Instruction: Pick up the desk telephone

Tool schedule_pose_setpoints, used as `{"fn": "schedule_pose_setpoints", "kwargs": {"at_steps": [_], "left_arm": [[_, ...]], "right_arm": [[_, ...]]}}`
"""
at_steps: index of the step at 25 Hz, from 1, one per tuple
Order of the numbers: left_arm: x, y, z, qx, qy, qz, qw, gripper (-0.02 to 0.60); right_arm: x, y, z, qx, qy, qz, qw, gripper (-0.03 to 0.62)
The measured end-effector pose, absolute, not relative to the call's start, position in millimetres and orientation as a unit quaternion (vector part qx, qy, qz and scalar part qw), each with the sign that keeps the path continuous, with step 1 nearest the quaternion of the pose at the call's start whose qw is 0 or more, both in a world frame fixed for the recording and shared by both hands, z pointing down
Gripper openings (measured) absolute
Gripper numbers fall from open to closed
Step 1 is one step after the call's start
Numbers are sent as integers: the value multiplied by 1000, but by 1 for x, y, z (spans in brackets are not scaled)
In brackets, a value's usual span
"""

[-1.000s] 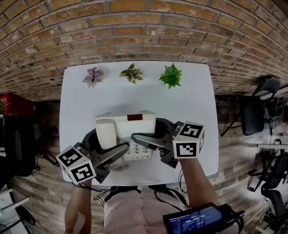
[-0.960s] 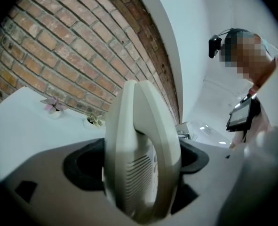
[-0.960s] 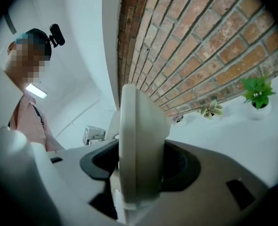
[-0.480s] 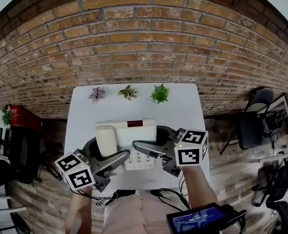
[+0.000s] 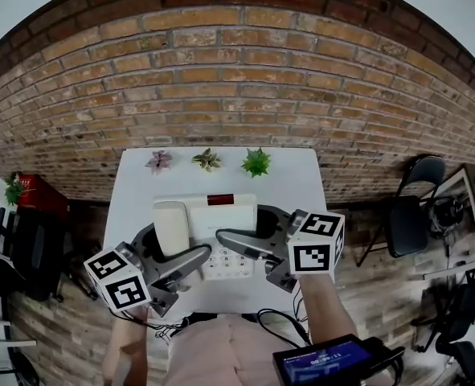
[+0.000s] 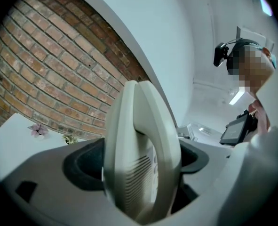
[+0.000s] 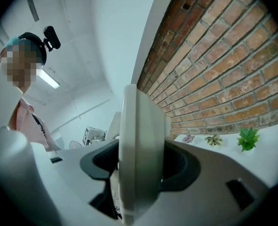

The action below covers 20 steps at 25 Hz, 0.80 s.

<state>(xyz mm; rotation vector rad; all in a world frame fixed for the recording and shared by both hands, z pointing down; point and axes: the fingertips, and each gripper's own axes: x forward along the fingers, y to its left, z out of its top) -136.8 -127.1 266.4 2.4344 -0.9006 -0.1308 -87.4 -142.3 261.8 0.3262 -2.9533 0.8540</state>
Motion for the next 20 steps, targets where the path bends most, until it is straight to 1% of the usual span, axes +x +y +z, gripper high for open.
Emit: {"fn": "schedule_pose_setpoints", "kwargs": {"at_steps": [20], "left_arm": [[-123,-125,270,902,-338,-36,267,454]], "right_arm": [[-75,-141,265,103,-956,273,23,256]]}}
